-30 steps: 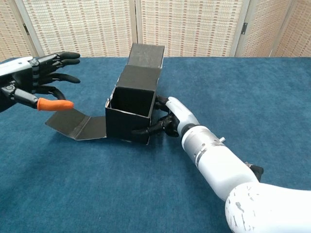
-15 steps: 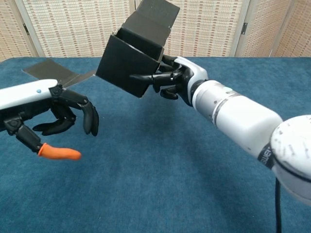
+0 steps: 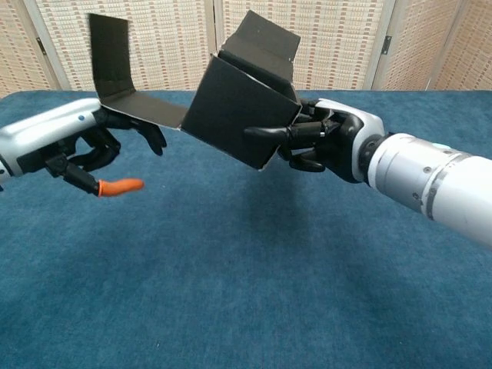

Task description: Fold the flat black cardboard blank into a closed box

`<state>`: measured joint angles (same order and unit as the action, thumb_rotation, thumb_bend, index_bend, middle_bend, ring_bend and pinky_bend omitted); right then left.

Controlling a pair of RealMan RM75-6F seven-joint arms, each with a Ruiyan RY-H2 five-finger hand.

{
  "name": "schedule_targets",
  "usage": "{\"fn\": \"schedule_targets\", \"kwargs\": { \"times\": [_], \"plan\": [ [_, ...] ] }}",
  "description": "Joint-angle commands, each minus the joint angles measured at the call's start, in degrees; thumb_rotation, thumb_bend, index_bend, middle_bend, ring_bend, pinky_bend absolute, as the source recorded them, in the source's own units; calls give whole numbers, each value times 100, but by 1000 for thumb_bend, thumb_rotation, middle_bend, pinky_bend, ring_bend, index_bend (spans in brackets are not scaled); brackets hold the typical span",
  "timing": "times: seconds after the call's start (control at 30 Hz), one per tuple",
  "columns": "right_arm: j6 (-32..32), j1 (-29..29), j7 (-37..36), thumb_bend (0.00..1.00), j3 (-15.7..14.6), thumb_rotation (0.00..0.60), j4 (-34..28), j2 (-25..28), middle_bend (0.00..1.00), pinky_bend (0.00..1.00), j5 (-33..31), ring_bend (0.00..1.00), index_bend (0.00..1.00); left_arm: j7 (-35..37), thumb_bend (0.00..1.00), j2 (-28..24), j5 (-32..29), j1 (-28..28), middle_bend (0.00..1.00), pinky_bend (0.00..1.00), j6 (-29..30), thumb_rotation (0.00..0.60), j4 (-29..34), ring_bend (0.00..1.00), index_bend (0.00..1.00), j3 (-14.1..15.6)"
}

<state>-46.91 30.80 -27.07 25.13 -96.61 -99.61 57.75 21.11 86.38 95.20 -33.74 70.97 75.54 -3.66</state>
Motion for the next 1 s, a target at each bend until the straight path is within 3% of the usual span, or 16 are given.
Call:
{"fn": "schedule_targets", "kwargs": {
  "times": [0.03,0.47,0.73,1.0],
  "plan": [
    [-10,-52,-35,129,-138,600,-53,73,632,1000,108,731,594,1,381,-53,71,136,438,951,472,600,-21,857,379,-114],
    [-100,-13,-93,128,-553,600,16,-75,627,1000,462,731,594,-174,414,-38,556,-83,432,951,927,600,81,855,376,-130],
    [-170,61,2,127,-712,600,216,-232,627,1000,591,731,594,-535,402,67,753,-201,308,951,1036,600,-181,813,279,-89],
    [-231,167,164,128,-787,600,517,-418,627,1000,639,731,594,-521,401,307,823,-256,278,951,1156,600,-561,796,253,5]
  ]
}}
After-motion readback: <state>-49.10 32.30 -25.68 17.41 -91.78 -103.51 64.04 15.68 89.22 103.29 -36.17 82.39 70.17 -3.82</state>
